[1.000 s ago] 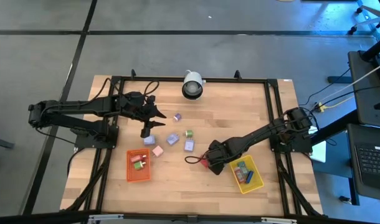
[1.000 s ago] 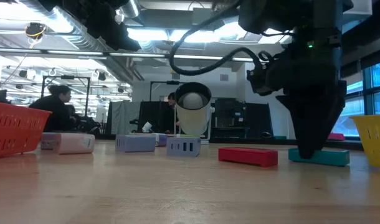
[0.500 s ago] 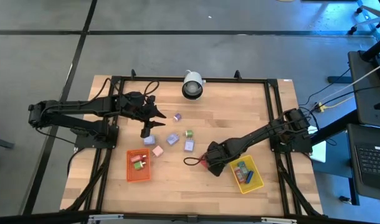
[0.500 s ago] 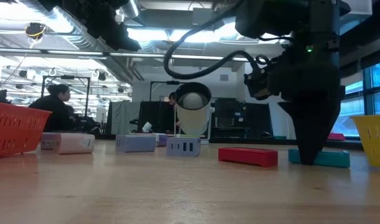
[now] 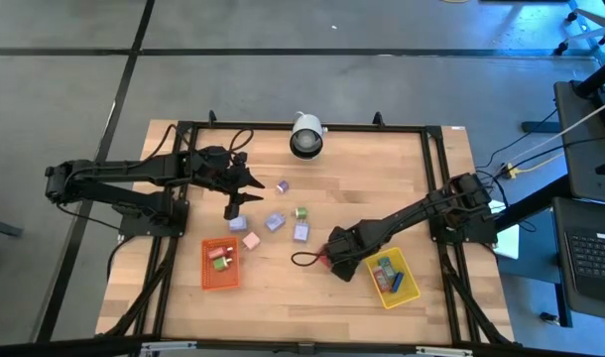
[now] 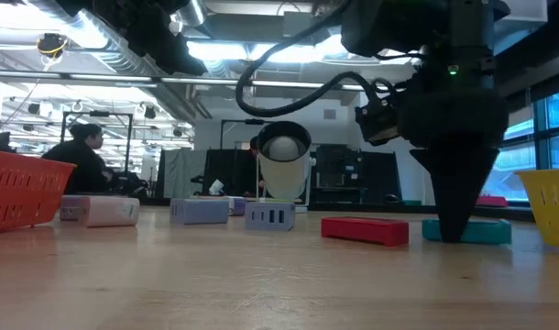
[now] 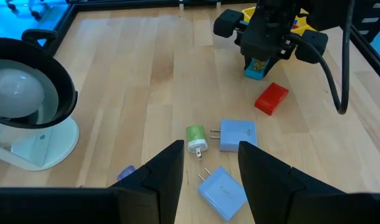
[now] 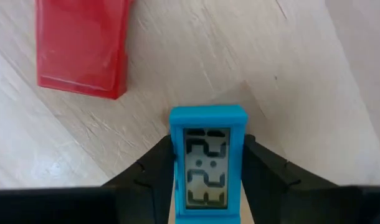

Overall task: Pick & Place Office items
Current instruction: Put the light blue digital clock into the yellow basket

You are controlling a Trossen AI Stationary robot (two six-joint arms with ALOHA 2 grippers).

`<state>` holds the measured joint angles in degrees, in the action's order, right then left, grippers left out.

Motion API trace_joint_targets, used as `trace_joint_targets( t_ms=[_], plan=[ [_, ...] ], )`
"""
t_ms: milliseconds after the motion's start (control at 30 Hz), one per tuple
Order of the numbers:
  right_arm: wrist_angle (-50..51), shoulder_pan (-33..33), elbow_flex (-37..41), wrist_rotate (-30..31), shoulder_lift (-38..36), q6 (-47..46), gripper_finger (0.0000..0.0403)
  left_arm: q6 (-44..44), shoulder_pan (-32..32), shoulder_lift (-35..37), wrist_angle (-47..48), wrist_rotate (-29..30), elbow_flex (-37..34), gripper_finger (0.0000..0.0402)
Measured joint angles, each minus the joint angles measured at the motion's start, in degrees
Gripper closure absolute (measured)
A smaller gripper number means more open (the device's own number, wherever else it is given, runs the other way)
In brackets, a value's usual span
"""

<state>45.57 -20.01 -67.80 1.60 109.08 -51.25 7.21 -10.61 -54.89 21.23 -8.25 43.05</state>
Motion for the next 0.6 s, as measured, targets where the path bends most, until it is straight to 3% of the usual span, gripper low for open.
trace_joint_targets(
  t_ms=[600],
  plan=[
    [19.9, 3.6, -15.2, 11.3, -0.2, 8.0, 0.0254, -0.5, 0.0, 0.0, 0.0, 0.0, 0.0, 0.0254]
  ],
)
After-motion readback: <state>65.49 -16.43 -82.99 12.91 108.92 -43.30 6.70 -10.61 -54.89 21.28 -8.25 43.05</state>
